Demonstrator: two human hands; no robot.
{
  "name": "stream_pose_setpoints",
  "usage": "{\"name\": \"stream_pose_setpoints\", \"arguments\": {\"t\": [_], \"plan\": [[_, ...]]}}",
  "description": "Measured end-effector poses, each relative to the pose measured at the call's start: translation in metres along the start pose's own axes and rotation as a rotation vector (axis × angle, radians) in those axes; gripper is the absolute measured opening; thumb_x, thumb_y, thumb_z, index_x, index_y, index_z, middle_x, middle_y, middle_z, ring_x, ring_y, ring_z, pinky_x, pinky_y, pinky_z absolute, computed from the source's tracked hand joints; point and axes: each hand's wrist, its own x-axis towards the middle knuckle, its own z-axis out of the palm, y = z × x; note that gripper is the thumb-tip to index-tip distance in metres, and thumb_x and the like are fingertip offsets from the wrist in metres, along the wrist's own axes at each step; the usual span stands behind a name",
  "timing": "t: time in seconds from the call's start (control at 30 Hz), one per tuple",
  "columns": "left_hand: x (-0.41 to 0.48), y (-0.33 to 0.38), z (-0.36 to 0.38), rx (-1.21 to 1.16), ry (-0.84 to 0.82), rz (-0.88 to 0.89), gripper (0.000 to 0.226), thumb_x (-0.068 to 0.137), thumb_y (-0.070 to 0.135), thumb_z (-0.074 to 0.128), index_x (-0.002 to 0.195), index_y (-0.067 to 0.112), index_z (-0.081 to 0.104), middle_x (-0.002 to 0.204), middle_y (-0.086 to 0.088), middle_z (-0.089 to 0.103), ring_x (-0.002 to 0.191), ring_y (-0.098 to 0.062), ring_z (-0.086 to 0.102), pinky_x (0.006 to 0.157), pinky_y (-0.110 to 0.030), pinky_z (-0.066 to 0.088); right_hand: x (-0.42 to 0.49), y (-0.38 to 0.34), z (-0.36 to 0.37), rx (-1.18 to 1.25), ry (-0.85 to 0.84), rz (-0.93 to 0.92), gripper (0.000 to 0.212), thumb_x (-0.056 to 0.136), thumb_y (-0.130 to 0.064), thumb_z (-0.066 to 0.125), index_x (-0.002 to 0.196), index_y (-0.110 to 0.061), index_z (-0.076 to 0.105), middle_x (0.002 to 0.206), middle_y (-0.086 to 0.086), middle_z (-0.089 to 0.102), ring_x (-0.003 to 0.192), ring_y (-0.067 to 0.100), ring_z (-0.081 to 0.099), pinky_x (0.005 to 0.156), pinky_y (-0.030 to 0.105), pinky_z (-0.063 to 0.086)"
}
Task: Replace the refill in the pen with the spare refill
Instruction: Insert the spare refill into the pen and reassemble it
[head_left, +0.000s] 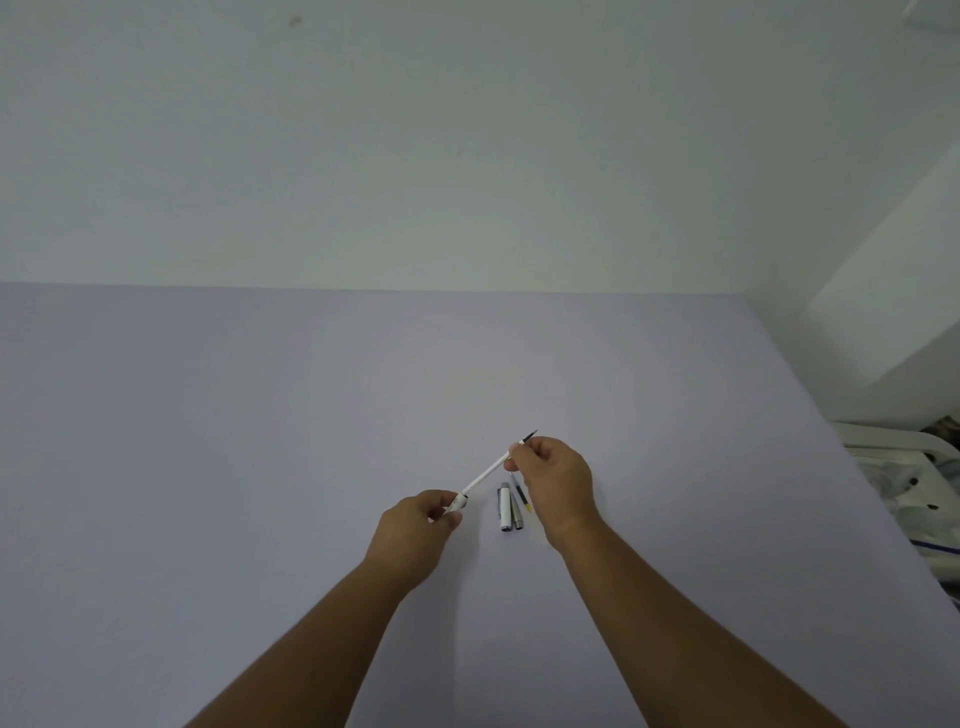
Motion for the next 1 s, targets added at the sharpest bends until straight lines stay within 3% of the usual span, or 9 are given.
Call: {"name": "stream_pose_setpoints", "arguments": {"t": [0.1,0.27,0.37,0.5,0.57,0.67,0.77,0.9,1.0], "plan": [[0.000,0.001,0.000,-0.001,-0.005,0.022,0.020,0.091,0.030,0.056,0.108,0.031,0.066,0.096,0.005,0.059,0.078,-0.008,0.051,0.059,-0.013,0.036,-0.001,0.002,-0.003,-0.018,-0.014,-0.001,0.025,0.086,-0.020,0.057,0.062,-0.019,0.065,0.042,-0.021,0.057,0.041,-0.007,0.049,0.039,0.007,0.036],[-0.001,0.009,0.006,0.007,-0.016,0.067,0.021,0.092,0.032,0.054,0.110,0.031,0.066,0.094,0.008,0.059,0.082,-0.010,0.053,0.063,-0.017,0.038,-0.005,0.004,0.001,-0.082,-0.139,0.019,0.023,0.083,-0.023,0.062,0.060,-0.022,0.063,0.052,-0.010,0.058,0.048,0.005,0.047,0.040,0.009,0.037],[-0.002,0.013,0.007,-0.016,-0.020,0.070,0.021,0.092,0.031,0.054,0.110,0.030,0.065,0.095,0.008,0.060,0.087,-0.012,0.054,0.071,-0.021,0.038,-0.007,0.006,0.006,-0.109,-0.230,0.039,0.023,0.081,-0.027,0.066,0.060,-0.022,0.059,0.060,-0.002,0.054,0.054,0.012,0.047,0.044,0.017,0.039],[-0.002,0.012,0.005,-0.035,-0.049,0.043,0.017,0.093,0.031,0.052,0.106,0.030,0.064,0.087,0.010,0.061,0.076,-0.008,0.054,0.062,-0.018,0.041,-0.004,0.004,0.004,-0.074,-0.277,0.104,0.019,0.079,-0.034,0.069,0.067,-0.020,0.065,0.067,-0.002,0.059,0.064,0.013,0.052,0.057,0.022,0.042],[-0.002,0.010,0.004,-0.052,-0.069,0.019,0.013,0.093,0.028,0.052,0.099,0.032,0.063,0.086,0.005,0.062,0.073,-0.011,0.054,0.061,-0.020,0.043,0.001,0.005,-0.001,-0.056,-0.213,0.133,0.017,0.080,-0.033,0.066,0.069,-0.020,0.066,0.071,-0.004,0.063,0.068,0.013,0.056,0.057,0.022,0.044],[-0.005,0.008,0.002,-0.097,-0.099,0.004,0.016,0.093,0.024,0.047,0.099,0.035,0.058,0.092,0.002,0.066,0.082,-0.018,0.062,0.061,-0.021,0.045,0.008,0.017,-0.007,-0.414,-0.121,0.059,0.019,0.086,-0.020,0.054,0.067,-0.019,0.058,0.070,-0.005,0.059,0.072,0.018,0.057,0.053,0.020,0.039],[-0.009,0.008,0.001,-0.119,-0.128,0.007,0.026,0.095,0.021,0.041,0.109,0.042,0.047,0.090,0.008,0.067,0.079,-0.011,0.065,0.063,-0.021,0.049,0.007,0.031,0.000,-0.805,-0.156,0.054,0.018,0.087,-0.016,0.045,0.073,-0.017,0.056,0.075,0.003,0.058,0.071,0.023,0.054,0.054,0.024,0.036],[-0.010,0.006,0.000,-0.131,-0.153,0.000,0.030,0.096,0.020,0.041,0.108,0.047,0.046,0.088,0.007,0.065,0.078,-0.012,0.066,0.070,-0.025,0.053,0.007,0.043,0.009,-0.940,-0.140,0.096,0.022,0.089,-0.017,0.046,0.098,-0.009,0.065,0.100,0.009,0.069,0.091,0.026,0.064,0.064,0.027,0.043],[-0.009,0.006,-0.002,-0.132,-0.153,-0.003,0.029,0.096,0.019,0.042,0.108,0.046,0.046,0.088,0.007,0.065,0.077,-0.011,0.065,0.072,-0.026,0.054,0.006,0.046,0.008,-0.959,-0.131,0.120,0.019,0.089,-0.017,0.050,0.097,-0.008,0.064,0.101,0.009,0.069,0.090,0.026,0.065,0.063,0.027,0.043]]}}
